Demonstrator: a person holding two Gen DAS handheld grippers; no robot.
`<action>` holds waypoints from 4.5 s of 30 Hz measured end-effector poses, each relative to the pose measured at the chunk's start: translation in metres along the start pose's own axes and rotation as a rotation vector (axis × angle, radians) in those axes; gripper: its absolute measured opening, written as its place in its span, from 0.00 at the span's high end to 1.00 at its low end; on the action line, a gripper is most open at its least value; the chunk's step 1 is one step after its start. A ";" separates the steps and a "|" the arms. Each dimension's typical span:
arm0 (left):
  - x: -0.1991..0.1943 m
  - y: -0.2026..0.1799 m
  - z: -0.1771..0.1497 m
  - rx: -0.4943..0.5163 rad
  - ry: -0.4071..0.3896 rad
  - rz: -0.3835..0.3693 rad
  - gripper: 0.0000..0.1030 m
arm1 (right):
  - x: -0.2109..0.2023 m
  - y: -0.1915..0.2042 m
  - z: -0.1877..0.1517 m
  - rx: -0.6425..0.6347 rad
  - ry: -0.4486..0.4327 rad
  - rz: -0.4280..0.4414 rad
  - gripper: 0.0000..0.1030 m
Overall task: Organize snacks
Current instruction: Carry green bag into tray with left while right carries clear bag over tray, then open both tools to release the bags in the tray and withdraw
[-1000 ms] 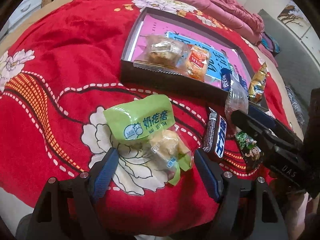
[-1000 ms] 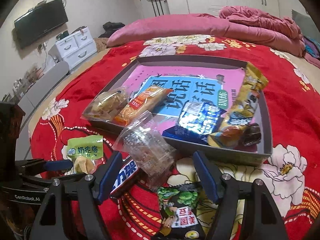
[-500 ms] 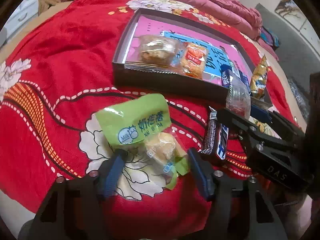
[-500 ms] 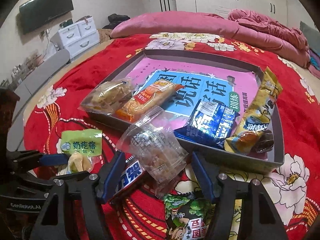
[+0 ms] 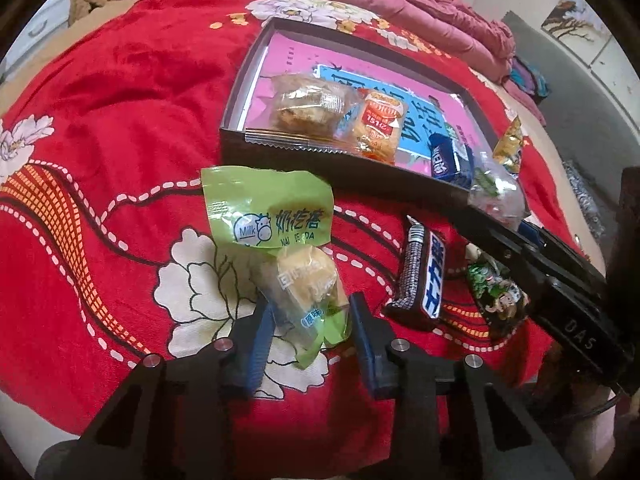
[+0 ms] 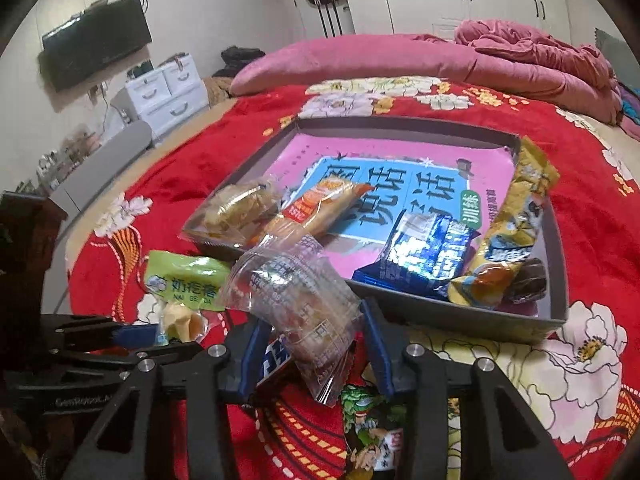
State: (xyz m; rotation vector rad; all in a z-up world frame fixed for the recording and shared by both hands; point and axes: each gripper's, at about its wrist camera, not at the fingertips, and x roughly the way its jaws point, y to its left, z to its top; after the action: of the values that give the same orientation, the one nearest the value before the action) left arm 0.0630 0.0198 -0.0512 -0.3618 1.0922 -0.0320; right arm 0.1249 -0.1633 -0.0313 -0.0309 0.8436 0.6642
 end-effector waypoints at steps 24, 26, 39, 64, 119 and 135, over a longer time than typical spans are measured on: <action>-0.053 -0.022 0.013 0.081 -0.250 -0.106 0.64 | -0.044 -0.032 0.009 0.120 -0.157 -0.009 0.56; -0.051 -0.026 0.017 0.088 -0.264 -0.103 0.64 | -0.046 -0.036 0.009 0.139 -0.169 -0.012 0.56; -0.023 -0.051 0.039 0.155 -0.262 -0.094 0.64 | -0.048 -0.053 0.013 0.215 -0.193 -0.023 0.56; 0.015 -0.070 0.061 0.209 -0.216 -0.100 0.64 | -0.024 -0.061 0.025 0.238 -0.177 -0.065 0.56; 0.019 -0.057 0.069 0.156 -0.211 -0.101 0.62 | -0.015 -0.063 0.029 0.240 -0.160 -0.077 0.38; -0.005 -0.058 0.059 0.185 -0.263 -0.100 0.32 | -0.035 -0.069 0.019 0.228 -0.175 -0.091 0.33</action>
State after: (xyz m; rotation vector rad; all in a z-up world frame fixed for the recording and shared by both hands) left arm 0.1211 -0.0179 -0.0053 -0.2456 0.8031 -0.1684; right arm 0.1594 -0.2321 -0.0095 0.1910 0.7398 0.4747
